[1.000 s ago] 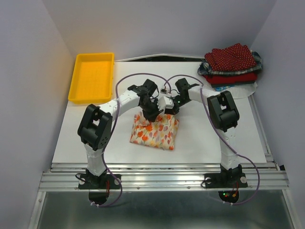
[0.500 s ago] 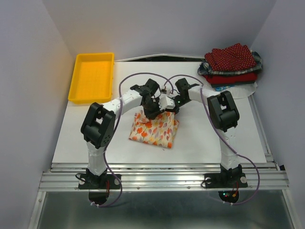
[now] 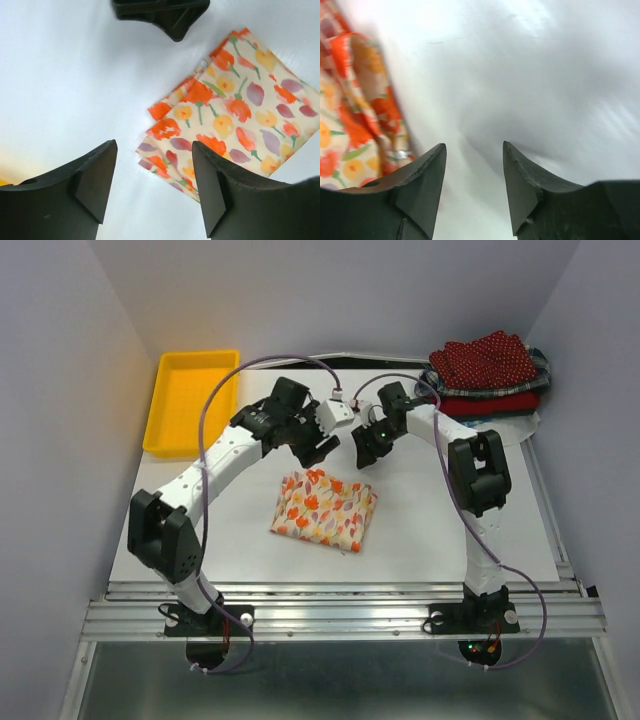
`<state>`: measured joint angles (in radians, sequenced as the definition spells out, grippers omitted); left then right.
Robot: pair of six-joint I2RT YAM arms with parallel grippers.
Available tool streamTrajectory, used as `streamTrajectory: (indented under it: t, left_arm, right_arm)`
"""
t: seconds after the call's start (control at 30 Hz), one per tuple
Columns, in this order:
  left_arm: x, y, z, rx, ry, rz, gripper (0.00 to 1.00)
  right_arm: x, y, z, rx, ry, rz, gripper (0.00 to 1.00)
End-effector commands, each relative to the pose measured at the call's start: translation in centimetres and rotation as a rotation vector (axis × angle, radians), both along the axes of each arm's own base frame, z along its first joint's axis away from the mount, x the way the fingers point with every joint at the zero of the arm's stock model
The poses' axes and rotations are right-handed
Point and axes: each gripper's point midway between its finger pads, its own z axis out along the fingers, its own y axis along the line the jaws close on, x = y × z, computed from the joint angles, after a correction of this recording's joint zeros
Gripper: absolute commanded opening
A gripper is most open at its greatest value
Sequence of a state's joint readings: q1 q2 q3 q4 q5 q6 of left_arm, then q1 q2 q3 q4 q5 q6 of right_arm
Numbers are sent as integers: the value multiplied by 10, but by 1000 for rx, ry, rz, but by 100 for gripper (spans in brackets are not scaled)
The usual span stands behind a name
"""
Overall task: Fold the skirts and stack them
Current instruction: Fold the skirt
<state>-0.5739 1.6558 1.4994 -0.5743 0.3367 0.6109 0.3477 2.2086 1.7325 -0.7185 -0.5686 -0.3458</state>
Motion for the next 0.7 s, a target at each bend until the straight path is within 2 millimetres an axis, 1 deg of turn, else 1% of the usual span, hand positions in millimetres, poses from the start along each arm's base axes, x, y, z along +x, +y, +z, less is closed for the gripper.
streamTrajectory:
  t: [0.0,0.03,0.07,0.1,0.13,0.17,0.2,0.23,0.27,0.3,0.33,0.37,0.4,0.43,0.47,0.5,0.53,0.57,0.6,0.63,0.67]
  left_arm:
    - [8,9,64,-166,-107,111,74]
    - [5,10,65,-180,-106,117,74]
    - [-2,9,60,-209,-79,127,73]
    - [-7,7,57,-228,-56,124,67]
    - [-19,3,46,-262,0,112,65]
    - [-24,0,41,-280,28,113,62]
    - [-27,-1,33,-294,56,118,62]
    - [-36,-1,13,-293,111,124,59]
    - [-33,-4,9,-315,114,131,59]
    - [-35,-6,1,-332,147,152,57]
    - [-33,-4,-6,-345,166,172,56]
    - [-32,-7,-22,-365,195,171,55]
    - [-32,-7,-29,-389,233,192,54]
    - [-31,-7,-36,-403,255,200,54]
    - [-26,-7,-48,-417,288,205,52]
    - [-24,-8,-54,-427,316,221,51]
    - [-21,-7,-59,-429,331,233,51]
    - [-15,-5,-69,-435,348,250,51]
    - [-15,-3,-75,-437,371,270,50]
    - [-8,-2,-78,-450,352,282,51]
    - [-6,0,-87,-443,369,297,51]
  right_arm:
    - [48,-50,57,-118,-187,-152,56]
    - [48,-52,62,-123,-192,-168,56]
    - [51,-58,76,-119,-214,-194,56]
    - [47,-60,83,-121,-215,-200,55]
    - [42,-60,89,-112,-204,-209,55]
    - [29,-54,108,-64,-195,-199,54]
    - [22,-56,113,-60,-185,-212,54]
    - [2,-46,114,4,-107,-215,54]
    - [-8,-42,117,43,-77,-216,54]
    - [-21,-37,133,95,-77,-211,53]
    - [-33,-30,135,151,-19,-223,52]
    - [-49,-22,119,162,11,-209,52]
    - [-60,-16,126,194,8,-199,52]
    - [-68,-11,122,214,32,-217,52]
    - [-78,-4,107,224,42,-205,52]
    - [-86,2,106,250,66,-202,52]
    - [-93,8,107,274,93,-214,52]
    - [-95,15,107,303,84,-198,52]
    - [-109,21,98,312,125,-171,53]
    - [-113,24,91,305,142,-165,53]
    - [-114,23,84,297,157,-167,53]
